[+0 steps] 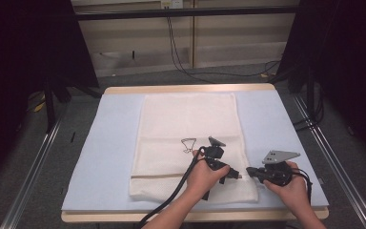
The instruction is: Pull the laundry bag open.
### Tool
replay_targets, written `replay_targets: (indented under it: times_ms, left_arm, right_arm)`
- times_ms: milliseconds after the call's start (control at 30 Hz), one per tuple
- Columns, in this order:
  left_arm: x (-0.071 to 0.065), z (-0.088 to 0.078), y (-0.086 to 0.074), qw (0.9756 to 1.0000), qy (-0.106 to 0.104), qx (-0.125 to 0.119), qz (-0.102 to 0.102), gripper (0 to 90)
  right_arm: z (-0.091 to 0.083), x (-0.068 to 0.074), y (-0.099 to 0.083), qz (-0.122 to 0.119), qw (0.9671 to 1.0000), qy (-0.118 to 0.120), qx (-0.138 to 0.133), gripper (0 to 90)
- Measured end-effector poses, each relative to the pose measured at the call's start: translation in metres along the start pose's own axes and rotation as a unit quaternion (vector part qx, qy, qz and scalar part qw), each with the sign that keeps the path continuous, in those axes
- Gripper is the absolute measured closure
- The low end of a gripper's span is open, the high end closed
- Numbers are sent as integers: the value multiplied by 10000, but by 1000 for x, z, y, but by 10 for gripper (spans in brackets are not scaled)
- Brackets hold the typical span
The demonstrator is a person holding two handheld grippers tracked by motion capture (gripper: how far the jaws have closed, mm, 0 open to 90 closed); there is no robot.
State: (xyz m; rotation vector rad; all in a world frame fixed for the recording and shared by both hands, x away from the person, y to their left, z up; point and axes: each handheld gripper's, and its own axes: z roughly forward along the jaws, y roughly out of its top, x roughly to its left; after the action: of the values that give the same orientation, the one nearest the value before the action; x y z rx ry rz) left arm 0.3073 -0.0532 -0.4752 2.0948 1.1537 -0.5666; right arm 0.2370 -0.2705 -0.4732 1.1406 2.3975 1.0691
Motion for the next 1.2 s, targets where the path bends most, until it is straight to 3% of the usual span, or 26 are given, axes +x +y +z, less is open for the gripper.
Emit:
replay_targets:
  times_ms: [100, 333, 800, 967, 1200]
  left_arm:
    - [-1, 2, 1, 9999, -61, -56, -109, 721]
    - [-3, 9, 1, 9998, -92, -71, -158, 730]
    - [-3, 16, 2, 9992, -117, -143, -357, 856]
    - [-3, 16, 2, 9989, -155, -133, -415, 871]
    - [1, 12, 1, 9977, -311, -99, -601, 875]
  right_arm:
    - [0, 0, 0, 10, 10000, 9, -10, 900]
    - [1, -1, 0, 7, 10000, 26, -2, 900]
    - [3, 0, -1, -1, 10000, 35, 77, 900]
    - [4, 2, -1, -261, 9996, 3, 117, 900]
    - [5, 2, -1, -311, 9994, 55, 146, 900]
